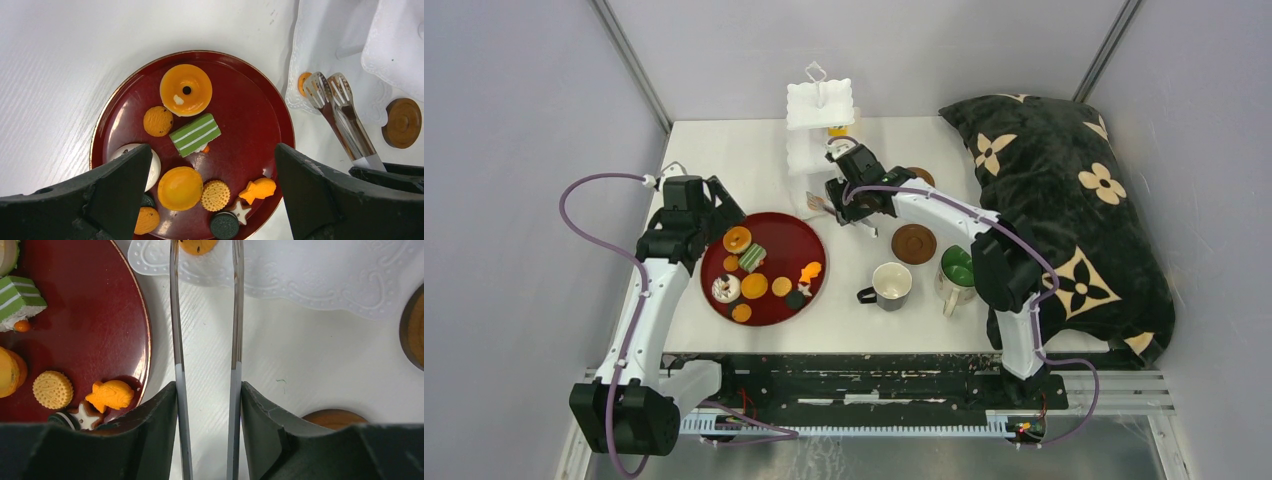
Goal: Serve the afternoon tea
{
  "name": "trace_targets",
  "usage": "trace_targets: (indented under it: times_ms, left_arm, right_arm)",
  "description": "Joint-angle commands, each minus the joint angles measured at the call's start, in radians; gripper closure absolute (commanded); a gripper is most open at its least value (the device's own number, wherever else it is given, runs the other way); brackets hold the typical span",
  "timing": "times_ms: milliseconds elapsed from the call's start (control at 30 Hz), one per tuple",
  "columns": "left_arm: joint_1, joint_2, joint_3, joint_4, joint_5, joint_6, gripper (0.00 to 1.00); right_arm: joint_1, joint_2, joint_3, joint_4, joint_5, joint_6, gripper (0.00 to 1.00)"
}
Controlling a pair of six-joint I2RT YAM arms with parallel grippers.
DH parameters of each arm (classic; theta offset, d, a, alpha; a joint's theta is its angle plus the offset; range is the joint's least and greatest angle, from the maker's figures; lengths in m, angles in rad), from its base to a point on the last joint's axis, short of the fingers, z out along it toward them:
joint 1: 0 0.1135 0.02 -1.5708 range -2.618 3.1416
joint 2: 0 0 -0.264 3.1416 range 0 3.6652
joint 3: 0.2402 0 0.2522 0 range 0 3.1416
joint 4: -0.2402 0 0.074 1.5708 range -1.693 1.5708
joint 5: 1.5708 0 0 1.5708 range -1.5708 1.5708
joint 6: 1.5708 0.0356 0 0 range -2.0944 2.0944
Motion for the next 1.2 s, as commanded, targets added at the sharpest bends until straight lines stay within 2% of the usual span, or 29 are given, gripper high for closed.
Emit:
trace_targets:
  times_ms: [0,167,267,367,500,667,867,1167]
  left_arm:
    - [0.007,0.003,0.015,0.057,0.027,-0.018,0.01]
    - [0.006,0.015,0.027,0.053,0.022,-0.017,0.00]
    - [0.006,0.010,0.029,0.050,0.003,-0.014,0.00]
    - [0.006,0.019,0.025,0.055,0.009,-0.015,0.01]
    - [0.007,0.021,0.014,0.060,0.016,-0.019,0.00]
    - [0.006,0.006,0.006,0.060,0.007,-0.016,0.00]
    - [0.007,0.001,0.006,0.058,0.014,-0.014,0.00]
    - [0.006,-0.005,-0.008,0.049,0.004,-0.018,0.01]
  right_arm:
    - [0.002,-0.139,-0.018,0.049,0.043,-0.015,0.49]
    - [0.002,-0.210,-0.079,0.034,0.031,-0.032,0.57]
    - [0.004,-0.278,-0.189,0.064,-0.025,-0.057,0.62]
    - [0.012,-0.351,-0.273,0.094,-0.070,-0.086,0.70]
    - [0.051,-0.407,-0.307,0.053,-0.079,-0.115,0.81]
    - [0.160,-0.451,-0.312,-0.025,-0.100,-0.178,0.81]
    - [0.261,-0.375,-0.195,-0.257,-0.065,-0.298,0.83]
    - [0.293,-0.380,-0.213,-0.288,-0.022,-0.287,0.88]
